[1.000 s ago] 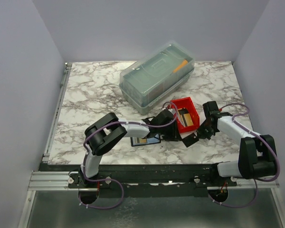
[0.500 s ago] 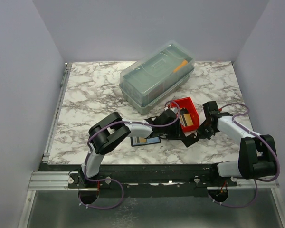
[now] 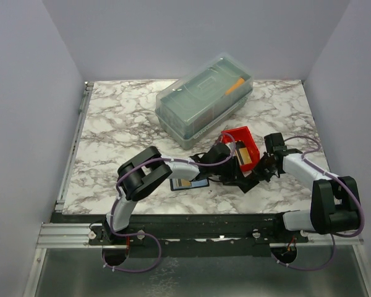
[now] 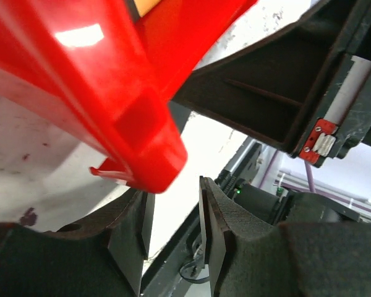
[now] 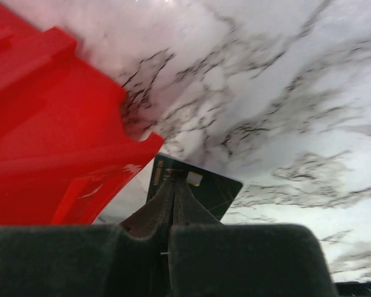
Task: Put the credit cards into the card holder
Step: Move the credit card to the center of the board.
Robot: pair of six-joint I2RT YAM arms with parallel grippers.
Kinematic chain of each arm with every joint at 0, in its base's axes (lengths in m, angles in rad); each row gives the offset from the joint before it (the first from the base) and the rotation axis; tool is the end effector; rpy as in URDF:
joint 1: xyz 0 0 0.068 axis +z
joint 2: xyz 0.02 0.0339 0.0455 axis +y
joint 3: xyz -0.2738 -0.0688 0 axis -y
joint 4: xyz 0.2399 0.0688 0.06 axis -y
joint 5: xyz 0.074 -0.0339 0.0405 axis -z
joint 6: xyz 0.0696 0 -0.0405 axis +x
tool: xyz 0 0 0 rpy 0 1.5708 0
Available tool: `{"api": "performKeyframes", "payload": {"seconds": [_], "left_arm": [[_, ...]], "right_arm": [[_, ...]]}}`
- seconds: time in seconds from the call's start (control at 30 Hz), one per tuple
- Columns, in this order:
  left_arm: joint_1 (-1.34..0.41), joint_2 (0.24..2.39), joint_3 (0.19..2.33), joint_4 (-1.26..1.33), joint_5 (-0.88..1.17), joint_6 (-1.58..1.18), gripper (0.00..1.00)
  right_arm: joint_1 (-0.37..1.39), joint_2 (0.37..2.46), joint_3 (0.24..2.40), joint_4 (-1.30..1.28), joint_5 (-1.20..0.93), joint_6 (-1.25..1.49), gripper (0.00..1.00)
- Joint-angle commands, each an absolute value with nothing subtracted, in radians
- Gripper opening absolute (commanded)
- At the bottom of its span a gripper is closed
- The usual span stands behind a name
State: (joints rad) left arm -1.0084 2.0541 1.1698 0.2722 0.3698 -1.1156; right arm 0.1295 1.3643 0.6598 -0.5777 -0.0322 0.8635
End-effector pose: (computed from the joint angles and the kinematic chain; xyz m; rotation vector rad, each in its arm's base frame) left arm 0.2237 -0.4020 0.1286 0.1136 2.6210 -1.4232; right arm 0.2242 0.0315 0.1342 1.0319 2.7031 0.2412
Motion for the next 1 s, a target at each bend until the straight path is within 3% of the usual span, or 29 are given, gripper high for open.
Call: {"api": "performKeyframes", "payload": {"seconds": [0.0,0.1,0.17,0.2,0.27,0.33,0.53,0.97], "left_arm": [[-1.028,2.027,1.14,0.342,0.446,-1.171,0.4],[-1.028,1.969,1.101,0.34,0.427,-1.136,0.41],[-1.028,1.918,1.077,0.316,0.405,-1.088,0.46],[-1.028,1.896,1.075,0.293,0.397,-1.057,0.49],[-1.028,1.857,1.085,0.222,0.387,-1.001,0.54],[-1.028,1.82,1.102,0.16,0.385,-0.947,0.58],[-1.029,1.694,1.1,0.035,0.375,-0.815,0.63],[-1.015,1.467,1.005,-0.069,0.302,-0.698,0.68]], "right_arm": [[0.132,1.372,0.581,-0.54,-0.171,0.819,0.0],[0.141,1.365,0.58,-0.552,-0.198,0.796,0.0],[0.14,1.341,0.608,-0.618,-0.107,0.807,0.0],[0.141,1.324,0.627,-0.655,-0.048,0.82,0.04],[0.125,1.292,0.652,-0.693,0.019,0.848,0.24],[0.108,1.278,0.672,-0.702,0.05,0.869,0.3],[0.091,1.33,0.747,-0.742,0.13,0.861,0.35],[0.109,1.438,0.728,-0.682,0.027,0.863,0.35]]}}
